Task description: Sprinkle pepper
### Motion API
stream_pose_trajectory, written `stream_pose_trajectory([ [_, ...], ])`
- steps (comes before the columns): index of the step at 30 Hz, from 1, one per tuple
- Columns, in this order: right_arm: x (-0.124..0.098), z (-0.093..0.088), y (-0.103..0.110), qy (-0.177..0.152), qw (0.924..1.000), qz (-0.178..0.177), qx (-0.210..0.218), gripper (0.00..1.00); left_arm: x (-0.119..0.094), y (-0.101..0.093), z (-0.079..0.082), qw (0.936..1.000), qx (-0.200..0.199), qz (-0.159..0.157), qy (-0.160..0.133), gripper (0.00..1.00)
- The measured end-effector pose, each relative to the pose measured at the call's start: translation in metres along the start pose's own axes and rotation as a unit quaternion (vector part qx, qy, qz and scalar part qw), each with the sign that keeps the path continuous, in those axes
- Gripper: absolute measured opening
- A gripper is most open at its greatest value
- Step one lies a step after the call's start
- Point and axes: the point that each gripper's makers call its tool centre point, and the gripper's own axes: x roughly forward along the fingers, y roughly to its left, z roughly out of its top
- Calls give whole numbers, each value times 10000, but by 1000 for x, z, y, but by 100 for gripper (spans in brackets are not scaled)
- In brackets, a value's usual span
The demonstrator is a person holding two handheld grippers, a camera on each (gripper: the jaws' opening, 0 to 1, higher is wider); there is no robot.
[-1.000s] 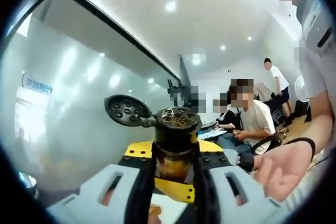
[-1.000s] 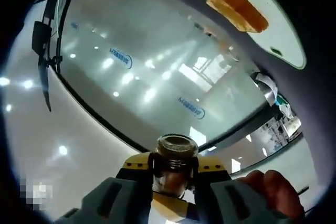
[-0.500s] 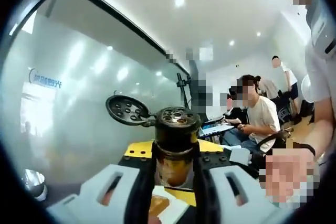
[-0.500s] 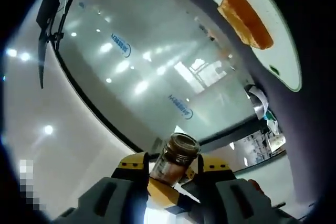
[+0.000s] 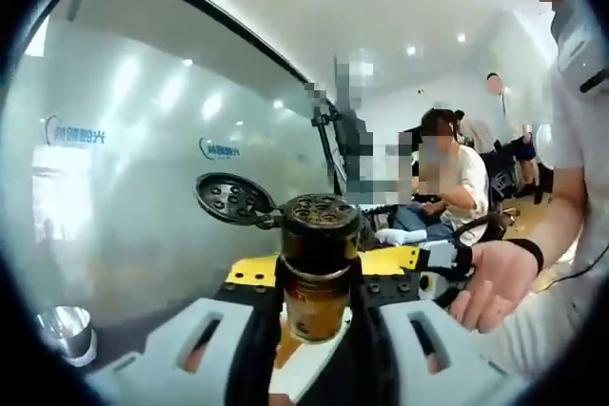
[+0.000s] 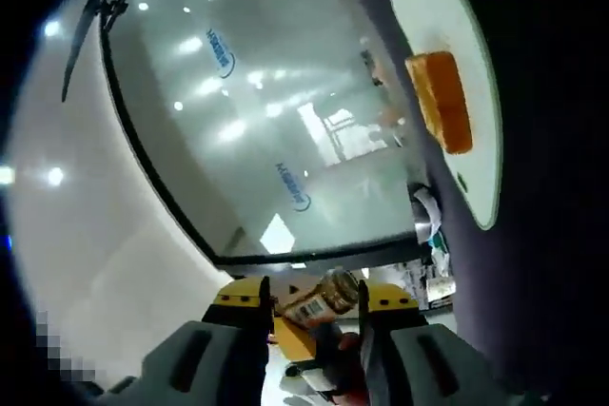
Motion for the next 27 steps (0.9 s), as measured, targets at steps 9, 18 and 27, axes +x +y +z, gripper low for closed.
stream_pose_trajectory([
  [9,-23,30,16,48,9866,-108,-1627,31,0,-34,-45,9958,-79,-557,726,17],
  [18,-20,31,6,254,9784,-303,-2030,29,0,-64,-97,9868,-447,-997,1192,17],
  [27,-20,33,-23,742,9573,-892,-2646,29,-5,-78,-130,9731,-667,-1681,1431,17],
])
